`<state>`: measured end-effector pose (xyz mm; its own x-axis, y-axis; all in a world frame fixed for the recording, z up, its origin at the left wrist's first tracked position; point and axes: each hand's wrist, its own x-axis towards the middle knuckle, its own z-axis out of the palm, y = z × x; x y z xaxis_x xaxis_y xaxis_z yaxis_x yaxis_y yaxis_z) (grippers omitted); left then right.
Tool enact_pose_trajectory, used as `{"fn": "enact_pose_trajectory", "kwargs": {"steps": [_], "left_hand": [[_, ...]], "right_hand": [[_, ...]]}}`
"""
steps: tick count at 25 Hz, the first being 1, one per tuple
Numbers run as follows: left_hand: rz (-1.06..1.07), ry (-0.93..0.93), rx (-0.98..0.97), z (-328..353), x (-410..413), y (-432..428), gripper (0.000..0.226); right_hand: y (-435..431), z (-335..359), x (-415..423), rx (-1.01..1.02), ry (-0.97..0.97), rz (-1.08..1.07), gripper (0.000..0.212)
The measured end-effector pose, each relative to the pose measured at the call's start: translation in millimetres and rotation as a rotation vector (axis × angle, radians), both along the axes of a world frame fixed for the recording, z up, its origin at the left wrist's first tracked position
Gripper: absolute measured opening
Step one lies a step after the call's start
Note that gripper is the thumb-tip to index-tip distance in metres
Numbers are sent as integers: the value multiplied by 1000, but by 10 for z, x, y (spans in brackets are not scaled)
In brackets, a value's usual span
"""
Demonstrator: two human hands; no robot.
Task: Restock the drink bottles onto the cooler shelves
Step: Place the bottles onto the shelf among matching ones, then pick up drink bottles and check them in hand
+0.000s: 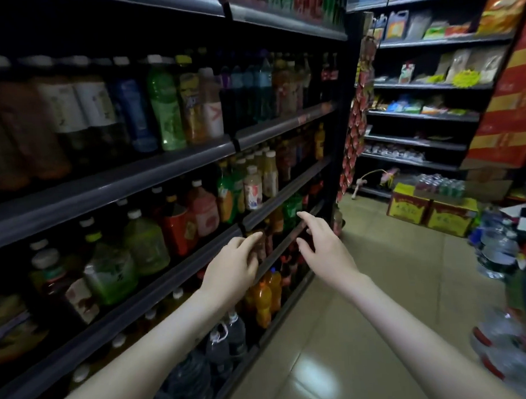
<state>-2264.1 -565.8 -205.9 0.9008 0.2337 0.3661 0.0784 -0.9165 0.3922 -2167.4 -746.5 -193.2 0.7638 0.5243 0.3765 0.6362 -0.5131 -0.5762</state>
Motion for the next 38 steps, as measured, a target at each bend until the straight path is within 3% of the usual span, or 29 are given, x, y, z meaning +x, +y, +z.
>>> {"fn": "enact_pose_trajectory", "kwargs": {"steps": [6,11,18,24,27,29,33,38], "left_hand": [[105,51,20,-44,1921,209,50],[228,115,43,-32,3274,454,56],[615,241,-65,-460,4494,982,72],[675,158,-31,-564,4906,1335,68],[746,132,19,-502,5001,1493,64],[687,64,146,-507,5026,1496,57],[557,-55,349,-507,4974,1293,47],[624,-180,302,-58,4778,742,40]], "right_hand": [[133,-18,2073,-213,77,103,68],[302,-29,3677,-246,164,182,77],[1205,-392,5501,-403,137,550,78],[2076,-483,5886,-604,25,639,76],[2186,-604,5851,-480,-157,600,69],[2193,-688,5828,-425,-179,704,66],[2279,-730,5686,-404,12,989,75],[2245,-456,5511,-156,489,1213,79]]}}
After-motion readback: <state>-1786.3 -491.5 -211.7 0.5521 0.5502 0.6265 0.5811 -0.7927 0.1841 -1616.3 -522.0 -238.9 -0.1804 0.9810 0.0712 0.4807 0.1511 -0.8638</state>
